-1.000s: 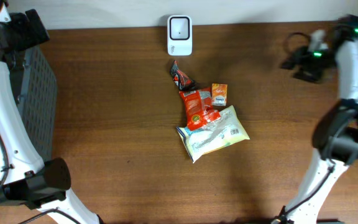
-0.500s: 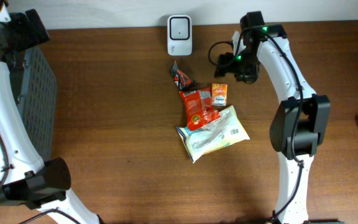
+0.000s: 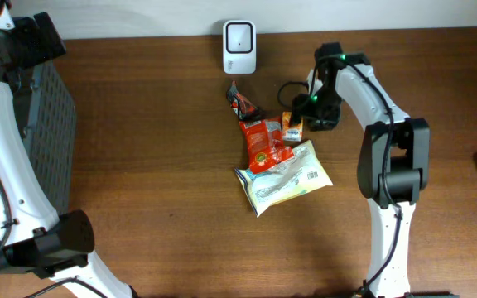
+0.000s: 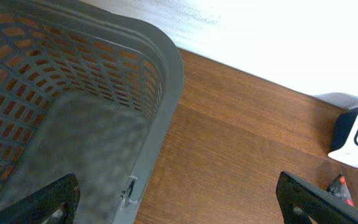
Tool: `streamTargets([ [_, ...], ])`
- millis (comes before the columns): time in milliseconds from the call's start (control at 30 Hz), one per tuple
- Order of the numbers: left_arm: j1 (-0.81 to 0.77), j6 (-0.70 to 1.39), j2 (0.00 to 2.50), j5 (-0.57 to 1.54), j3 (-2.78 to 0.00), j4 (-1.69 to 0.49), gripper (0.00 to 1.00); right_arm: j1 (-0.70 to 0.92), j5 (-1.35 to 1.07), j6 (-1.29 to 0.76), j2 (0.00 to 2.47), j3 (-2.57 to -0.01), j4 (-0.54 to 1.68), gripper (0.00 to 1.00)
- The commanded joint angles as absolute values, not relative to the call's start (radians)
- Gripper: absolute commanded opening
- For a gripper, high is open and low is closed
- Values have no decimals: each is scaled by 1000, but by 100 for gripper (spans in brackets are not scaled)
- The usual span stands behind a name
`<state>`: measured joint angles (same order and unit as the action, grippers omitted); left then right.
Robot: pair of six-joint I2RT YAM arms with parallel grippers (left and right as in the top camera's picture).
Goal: Scan the item barcode
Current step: 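Move the right gripper back toward the snack pile near the scanner, then grasp the small orange snack box with the right gripper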
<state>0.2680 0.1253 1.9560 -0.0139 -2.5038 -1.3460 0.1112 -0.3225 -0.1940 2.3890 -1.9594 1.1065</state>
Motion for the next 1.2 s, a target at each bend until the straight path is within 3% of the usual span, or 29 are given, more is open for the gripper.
streamTargets([
  [0,271,134,1948,-10,-2505,-1348,99,109,-375,-197,2398,-1916,1067,44],
  [133,271,134,1948,-10,-2505,-1348,99,109,-425,-196,2397,-1916,1059,14],
  [200,271,134,1948,-10,-2505,-1348,99,109,-453,-196,2397,-1916,1069,4],
  [367,271,134,1948,-10,-2505,-1348,99,89,-620,-152,2384,-1920,1073,4],
  [533,271,134,1948,-10,-2505,-1348,99,24,-1112,159,2372,-1921,1118,4],
  [667,271,134,1948,-10,-2505,-1348,99,13,-1283,358,2372,-1921,1220,4],
  [1167,271,134,1948,-10,-2505,-1348,99,39,-1324,434,2372,-1921,1243,4],
])
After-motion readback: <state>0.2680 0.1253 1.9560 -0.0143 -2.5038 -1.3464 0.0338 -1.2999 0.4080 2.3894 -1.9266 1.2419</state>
